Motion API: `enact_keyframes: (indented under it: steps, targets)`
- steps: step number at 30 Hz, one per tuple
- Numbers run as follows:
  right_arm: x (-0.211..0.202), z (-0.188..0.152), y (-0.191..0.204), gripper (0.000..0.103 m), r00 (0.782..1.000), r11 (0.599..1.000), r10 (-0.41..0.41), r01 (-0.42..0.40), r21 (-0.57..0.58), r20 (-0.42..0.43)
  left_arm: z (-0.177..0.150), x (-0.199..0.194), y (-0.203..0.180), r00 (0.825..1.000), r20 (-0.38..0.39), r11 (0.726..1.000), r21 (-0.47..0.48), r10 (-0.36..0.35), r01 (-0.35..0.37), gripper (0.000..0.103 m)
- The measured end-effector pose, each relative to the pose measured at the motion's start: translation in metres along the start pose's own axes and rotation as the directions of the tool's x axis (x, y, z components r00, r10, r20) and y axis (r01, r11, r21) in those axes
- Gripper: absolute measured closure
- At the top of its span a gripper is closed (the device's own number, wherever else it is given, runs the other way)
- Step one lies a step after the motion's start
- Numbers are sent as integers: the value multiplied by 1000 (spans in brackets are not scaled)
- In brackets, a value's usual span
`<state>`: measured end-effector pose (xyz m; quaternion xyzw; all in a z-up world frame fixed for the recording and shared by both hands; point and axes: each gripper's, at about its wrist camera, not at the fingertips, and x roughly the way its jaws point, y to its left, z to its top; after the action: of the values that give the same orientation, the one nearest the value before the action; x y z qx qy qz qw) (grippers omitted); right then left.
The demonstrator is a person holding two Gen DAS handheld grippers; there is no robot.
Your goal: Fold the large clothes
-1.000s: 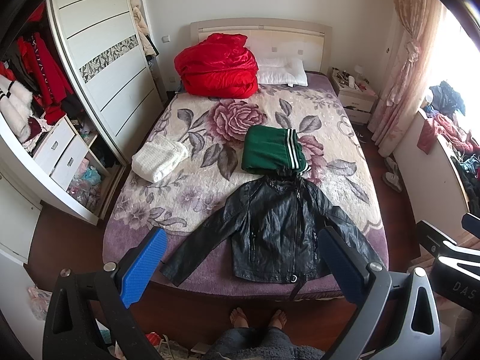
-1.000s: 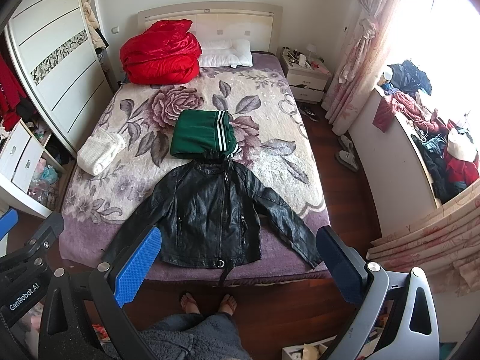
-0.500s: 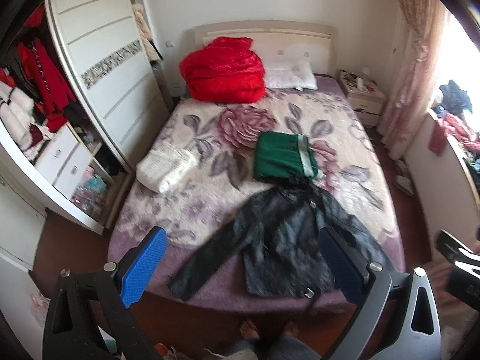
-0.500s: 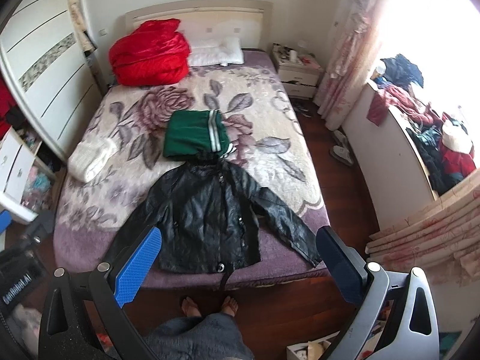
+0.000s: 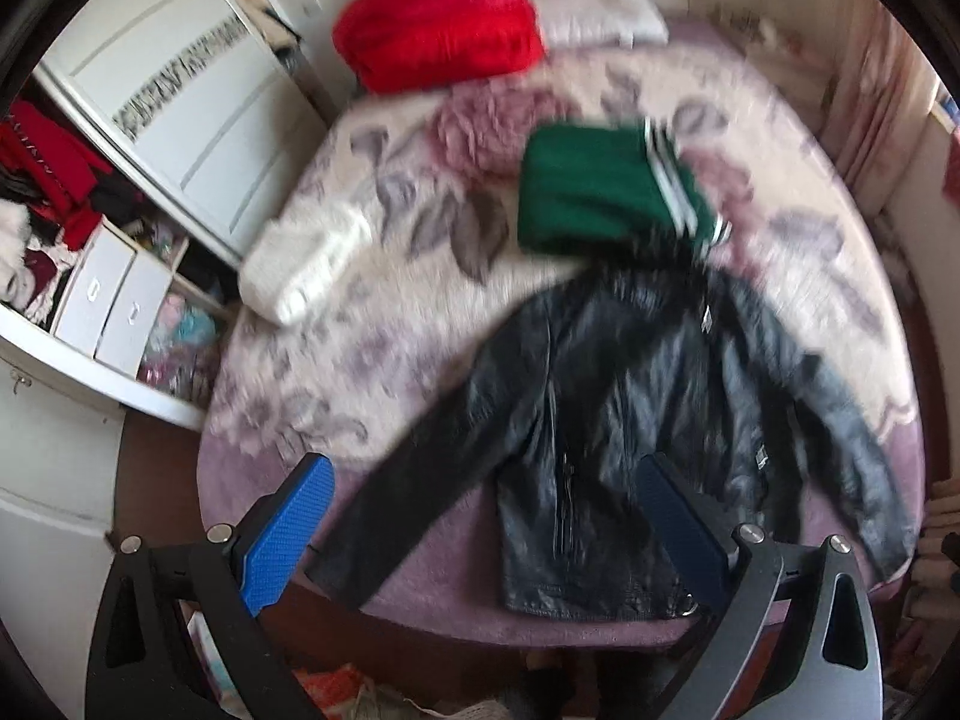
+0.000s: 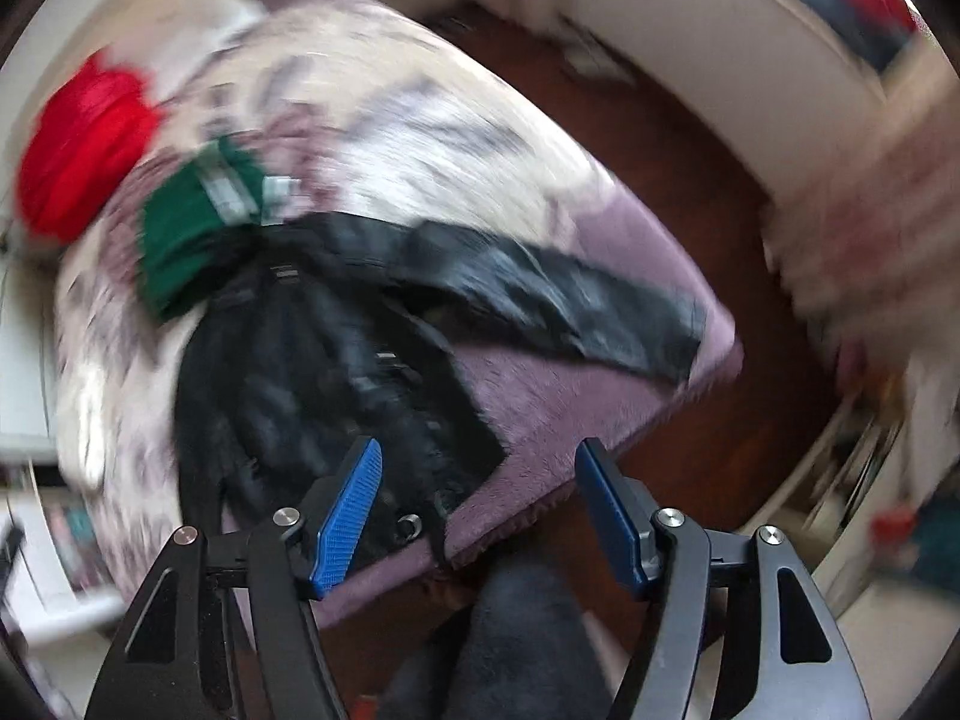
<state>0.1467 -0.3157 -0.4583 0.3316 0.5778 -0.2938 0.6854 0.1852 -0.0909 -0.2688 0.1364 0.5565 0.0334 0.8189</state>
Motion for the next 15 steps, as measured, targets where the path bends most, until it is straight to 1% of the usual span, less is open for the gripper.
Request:
enact_keyframes:
  steps: [2,4,6,7,9,11,13,14,15]
  targets:
    - [60,18,-50,34,997,988,19,-8,156,-70,-6,32,-17,999,-39,1000,11,14,-14,0]
    - [106,33,-95,30,996,963,36,-15,269,-75,-12,67,-36,996,-82,999,30,23,-21,0]
    - [149,51,-140,27,998,937,-6,29,349,-68,-18,96,-51,993,-112,998,51,38,-33,0]
    - [168,59,-161,27,998,926,-29,47,374,-53,-22,116,-63,991,-126,997,63,45,-37,0]
    - [209,78,-189,24,996,921,-68,82,381,-50,-28,144,-78,987,-150,995,85,66,-53,0]
    - [247,94,-213,24,992,915,-103,125,383,-77,-33,173,-94,981,-180,993,97,76,-59,0]
    - [286,106,-232,24,983,909,-128,170,382,-133,-39,199,-106,973,-212,993,100,88,-68,0]
    - [305,109,-242,24,981,903,-119,170,394,-152,-40,206,-110,971,-220,993,101,89,-68,0]
    - [318,113,-247,24,984,900,-85,144,411,-158,-42,214,-115,970,-228,993,104,87,-65,0]
